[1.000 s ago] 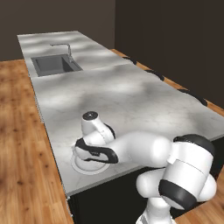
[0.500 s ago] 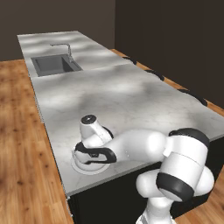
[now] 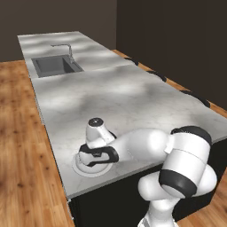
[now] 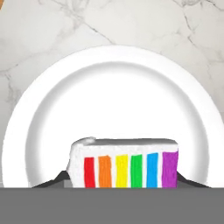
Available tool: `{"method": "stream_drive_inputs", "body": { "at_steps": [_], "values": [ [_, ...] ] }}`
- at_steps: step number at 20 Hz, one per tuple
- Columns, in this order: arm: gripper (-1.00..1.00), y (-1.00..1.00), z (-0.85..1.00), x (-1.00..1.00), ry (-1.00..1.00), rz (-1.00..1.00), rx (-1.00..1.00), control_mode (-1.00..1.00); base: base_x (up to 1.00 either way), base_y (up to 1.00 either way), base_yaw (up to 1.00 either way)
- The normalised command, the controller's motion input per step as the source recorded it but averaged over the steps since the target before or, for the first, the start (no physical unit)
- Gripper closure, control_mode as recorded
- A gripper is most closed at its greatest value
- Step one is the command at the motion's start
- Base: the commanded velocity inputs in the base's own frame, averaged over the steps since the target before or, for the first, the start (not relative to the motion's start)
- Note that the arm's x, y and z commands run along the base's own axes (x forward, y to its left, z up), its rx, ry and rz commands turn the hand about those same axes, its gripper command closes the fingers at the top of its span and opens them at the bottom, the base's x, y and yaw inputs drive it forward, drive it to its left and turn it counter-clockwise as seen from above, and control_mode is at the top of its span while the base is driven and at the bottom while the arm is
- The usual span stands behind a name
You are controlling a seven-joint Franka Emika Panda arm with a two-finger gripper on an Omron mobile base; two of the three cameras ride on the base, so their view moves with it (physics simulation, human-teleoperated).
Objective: Take the baked cake out of the oven and place it on the plate for cooling. Then close the oven door.
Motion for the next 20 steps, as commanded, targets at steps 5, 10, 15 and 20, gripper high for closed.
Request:
{"method": "stream_drive_inputs", "body": {
  "at_steps": [5,10,15,20],
  "values": [
    [1.0,0.0,-0.18,0.1,0.01,0.07,0.0,-1.0,0.0,0.0,0.0],
    [1.0,0.02,-0.15,0.14,0.0,0.06,0.01,-1.0,0.0,0.0,0.0],
    [1.0,0.03,-0.09,0.11,0.0,0.05,0.0,-1.0,0.0,0.0,0.0],
    [1.0,0.1,-0.11,0.01,0.0,0.03,0.0,-1.0,0.0,0.0,0.0]
  ]
}}
